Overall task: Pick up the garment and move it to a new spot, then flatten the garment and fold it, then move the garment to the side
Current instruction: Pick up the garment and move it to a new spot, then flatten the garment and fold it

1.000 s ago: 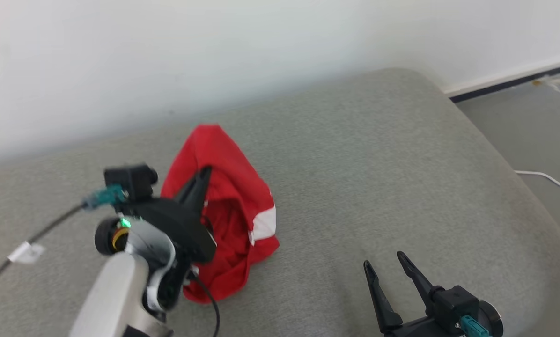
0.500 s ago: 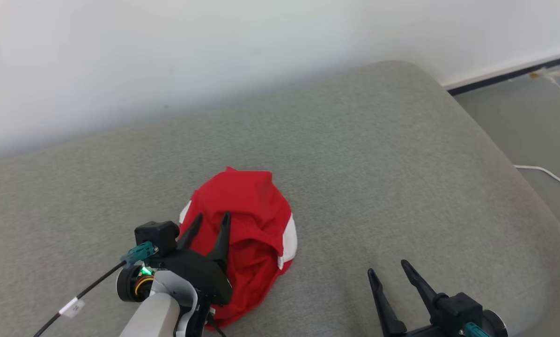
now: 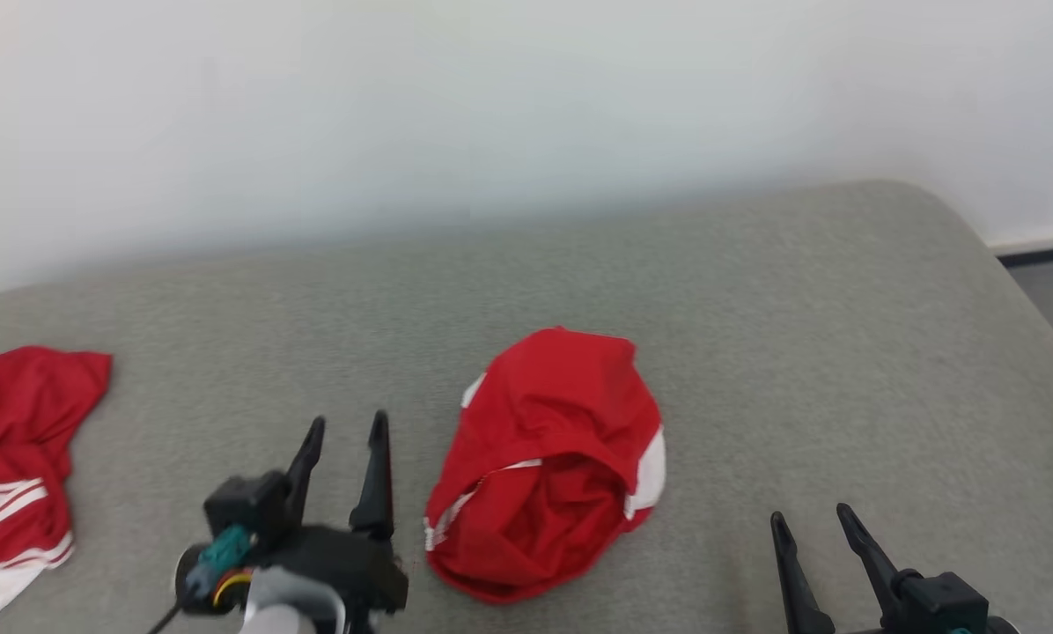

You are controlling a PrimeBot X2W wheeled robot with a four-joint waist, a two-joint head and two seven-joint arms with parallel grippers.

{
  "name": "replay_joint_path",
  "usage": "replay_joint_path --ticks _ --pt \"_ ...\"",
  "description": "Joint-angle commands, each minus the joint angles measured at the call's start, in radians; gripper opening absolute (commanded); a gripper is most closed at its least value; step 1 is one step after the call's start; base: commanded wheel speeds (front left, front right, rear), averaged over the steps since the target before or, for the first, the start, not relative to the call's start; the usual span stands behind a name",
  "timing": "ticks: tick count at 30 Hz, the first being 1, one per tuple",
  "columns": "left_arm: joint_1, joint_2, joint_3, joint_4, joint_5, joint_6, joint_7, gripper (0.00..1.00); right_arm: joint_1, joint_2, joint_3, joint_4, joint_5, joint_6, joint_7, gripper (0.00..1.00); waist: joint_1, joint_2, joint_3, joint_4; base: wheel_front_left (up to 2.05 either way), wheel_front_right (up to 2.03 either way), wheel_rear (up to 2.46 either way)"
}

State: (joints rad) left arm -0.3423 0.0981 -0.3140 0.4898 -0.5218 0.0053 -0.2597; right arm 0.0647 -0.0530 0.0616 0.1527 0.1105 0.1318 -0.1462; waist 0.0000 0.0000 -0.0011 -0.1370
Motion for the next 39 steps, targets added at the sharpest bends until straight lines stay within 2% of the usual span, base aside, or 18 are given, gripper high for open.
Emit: replay_joint_path --ticks 1,6,10,14,19,26,39 --pt "0.043 0.007 0.015 -0.031 0.027 0.012 -0.006 1.0 0.014 -0.001 -0.007 -0.002 -0.008 -0.002 -0.01 1.0 0.0 0.0 -0.04 0.076 0.0 0.0 0.0" --pt "0.183 0.023 0.097 -0.191 0.11 0.031 -0.006 1.0 0.032 -0.001 -0.032 0.004 -0.019 -0.002 -0.027 1.0 0.0 0.0 -0.053 0.117 0.0 0.0 0.0" --pt "0.294 0.012 0.174 -0.301 0.164 -0.006 -0.006 1.0 0.046 -0.005 -0.042 0.011 -0.018 -0.002 -0.041 1.0 0.0 0.0 -0.06 0.137 0.0 0.0 0.0" --pt "0.385 0.007 0.221 -0.352 0.24 -0.043 -0.006 1.0 0.056 -0.019 -0.04 0.027 -0.01 -0.002 -0.057 1.0 0.0 0.0 -0.068 0.148 0.0 0.0 0.0" --pt "0.466 -0.003 0.262 -0.37 0.3 -0.082 -0.006 1.0 0.066 -0.032 -0.031 0.044 -0.007 -0.002 -0.072 1.0 0.0 0.0 -0.078 0.154 0.0 0.0 0.0" --pt "0.528 -0.026 0.31 -0.366 0.314 -0.116 -0.006 1.0 0.083 -0.036 -0.037 0.071 -0.001 -0.002 -0.089 1.0 0.0 0.0 -0.097 0.152 0.0 0.0 0.0" --pt "0.55 -0.041 0.342 -0.342 0.331 -0.136 -0.006 1.0 0.09 -0.027 -0.06 0.094 0.001 -0.002 -0.102 1.0 0.0 0.0 -0.102 0.126 0.0 0.0 0.0"
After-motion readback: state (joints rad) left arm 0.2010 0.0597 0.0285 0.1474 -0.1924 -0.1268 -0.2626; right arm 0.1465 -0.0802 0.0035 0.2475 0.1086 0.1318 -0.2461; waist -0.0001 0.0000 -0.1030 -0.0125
